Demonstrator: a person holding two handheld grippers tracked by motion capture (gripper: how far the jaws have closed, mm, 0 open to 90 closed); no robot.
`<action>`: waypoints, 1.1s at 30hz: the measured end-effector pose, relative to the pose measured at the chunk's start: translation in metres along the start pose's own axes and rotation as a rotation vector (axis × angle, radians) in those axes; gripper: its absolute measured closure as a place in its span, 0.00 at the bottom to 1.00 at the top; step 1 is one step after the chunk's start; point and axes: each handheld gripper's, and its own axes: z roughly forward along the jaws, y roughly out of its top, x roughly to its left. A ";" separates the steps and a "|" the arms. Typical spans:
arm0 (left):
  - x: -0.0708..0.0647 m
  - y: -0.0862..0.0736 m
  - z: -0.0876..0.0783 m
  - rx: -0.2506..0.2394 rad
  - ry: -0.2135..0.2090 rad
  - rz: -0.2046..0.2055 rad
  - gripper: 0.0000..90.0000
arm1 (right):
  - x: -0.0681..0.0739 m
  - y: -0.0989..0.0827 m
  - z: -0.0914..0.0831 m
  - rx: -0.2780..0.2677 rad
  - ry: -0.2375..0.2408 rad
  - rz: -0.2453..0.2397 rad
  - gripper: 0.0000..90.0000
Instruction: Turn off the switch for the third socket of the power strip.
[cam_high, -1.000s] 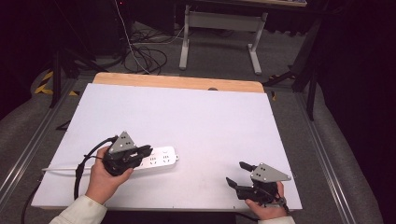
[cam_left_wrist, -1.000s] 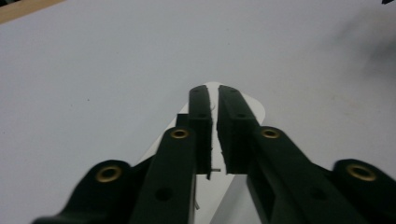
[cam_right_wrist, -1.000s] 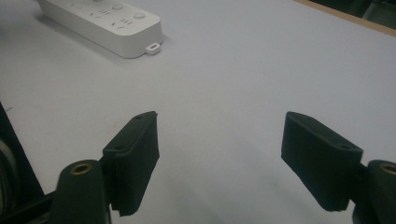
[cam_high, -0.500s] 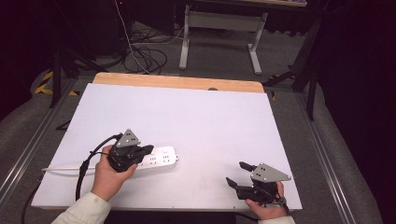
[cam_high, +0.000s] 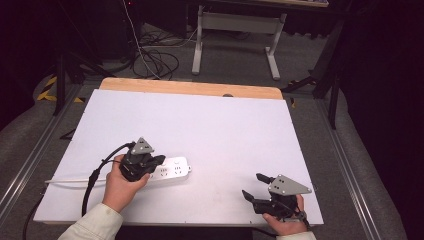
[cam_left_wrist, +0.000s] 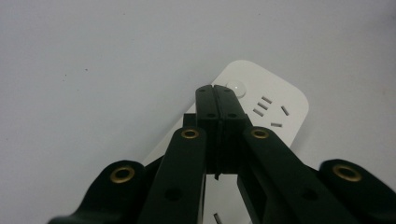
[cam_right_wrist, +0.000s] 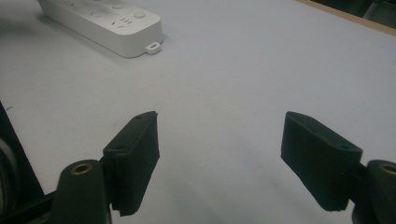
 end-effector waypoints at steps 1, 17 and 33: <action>0.000 0.000 0.001 0.003 -0.001 0.001 1.00 | 0.000 0.000 0.000 0.000 0.000 0.000 0.31; 0.000 -0.001 0.012 0.053 0.027 0.007 1.00 | 0.000 0.000 0.000 0.001 0.002 -0.002 0.31; -0.005 -0.002 0.015 0.059 0.053 0.038 1.00 | 0.000 0.000 0.000 0.004 0.003 -0.005 0.31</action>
